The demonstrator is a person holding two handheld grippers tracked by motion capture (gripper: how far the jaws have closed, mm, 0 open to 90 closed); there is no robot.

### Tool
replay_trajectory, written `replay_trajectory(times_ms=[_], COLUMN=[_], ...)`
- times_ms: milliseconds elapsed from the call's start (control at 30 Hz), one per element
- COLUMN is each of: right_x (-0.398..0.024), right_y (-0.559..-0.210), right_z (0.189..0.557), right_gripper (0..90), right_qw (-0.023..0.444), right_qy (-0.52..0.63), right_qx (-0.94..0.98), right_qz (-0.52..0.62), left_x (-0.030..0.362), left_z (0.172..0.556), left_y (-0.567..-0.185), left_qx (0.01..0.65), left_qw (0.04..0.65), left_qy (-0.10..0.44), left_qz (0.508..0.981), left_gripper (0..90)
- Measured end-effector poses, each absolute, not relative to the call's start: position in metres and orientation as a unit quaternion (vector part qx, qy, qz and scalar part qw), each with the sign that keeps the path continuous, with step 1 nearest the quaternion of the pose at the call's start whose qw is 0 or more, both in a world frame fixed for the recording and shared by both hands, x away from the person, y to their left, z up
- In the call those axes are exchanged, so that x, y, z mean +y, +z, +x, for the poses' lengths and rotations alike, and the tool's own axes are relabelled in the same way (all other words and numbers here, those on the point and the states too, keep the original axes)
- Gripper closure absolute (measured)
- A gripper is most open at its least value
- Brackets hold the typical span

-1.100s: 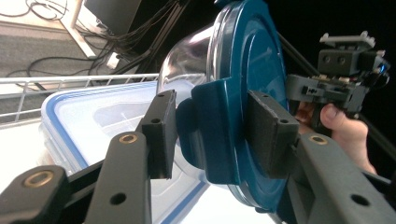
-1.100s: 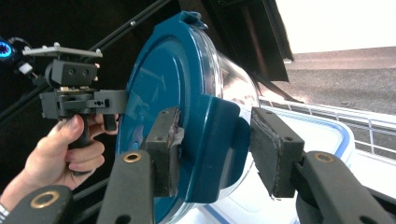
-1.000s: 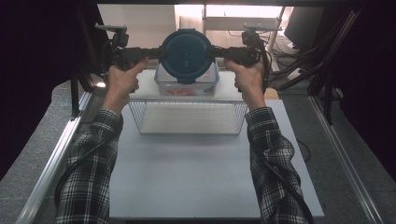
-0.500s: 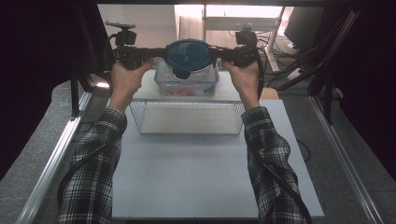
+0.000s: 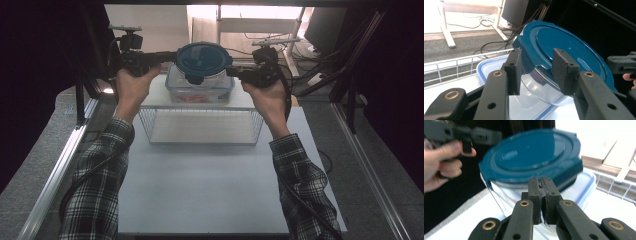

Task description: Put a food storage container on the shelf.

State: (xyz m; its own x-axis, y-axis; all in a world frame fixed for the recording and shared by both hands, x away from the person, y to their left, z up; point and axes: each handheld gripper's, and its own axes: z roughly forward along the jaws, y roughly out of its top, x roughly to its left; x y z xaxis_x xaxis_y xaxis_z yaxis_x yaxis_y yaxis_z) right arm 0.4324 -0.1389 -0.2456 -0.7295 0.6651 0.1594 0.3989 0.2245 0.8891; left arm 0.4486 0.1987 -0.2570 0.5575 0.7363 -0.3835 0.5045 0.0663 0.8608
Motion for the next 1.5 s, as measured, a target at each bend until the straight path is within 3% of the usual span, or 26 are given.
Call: replay_trajectory(times_ms=[733, 1000, 1267, 1500], right_x=[-0.137, -0.140, -0.146, -0.152], right_y=[-0.254, -0.259, -0.265, -0.273], right_z=[0.457, 0.448, 0.436, 0.424], right_gripper=[85.7, 79.4, 67.8, 58.3], right_qw=[0.128, 0.118, 0.116, 0.113], right_qy=[0.520, 0.533, 0.540, 0.542], right_qx=[0.755, 0.759, 0.762, 0.767], right_qz=[0.379, 0.356, 0.337, 0.325], left_x=[0.199, 0.201, 0.201, 0.195], left_z=[0.442, 0.427, 0.408, 0.396], left_y=[-0.255, -0.255, -0.267, -0.284], left_qx=[0.458, 0.426, 0.403, 0.387], left_qw=[0.561, 0.592, 0.585, 0.574], left_qy=[0.123, 0.116, 0.125, 0.130], left_qz=[0.679, 0.675, 0.692, 0.709], left_gripper=[59.8, 50.8, 37.4, 31.2])
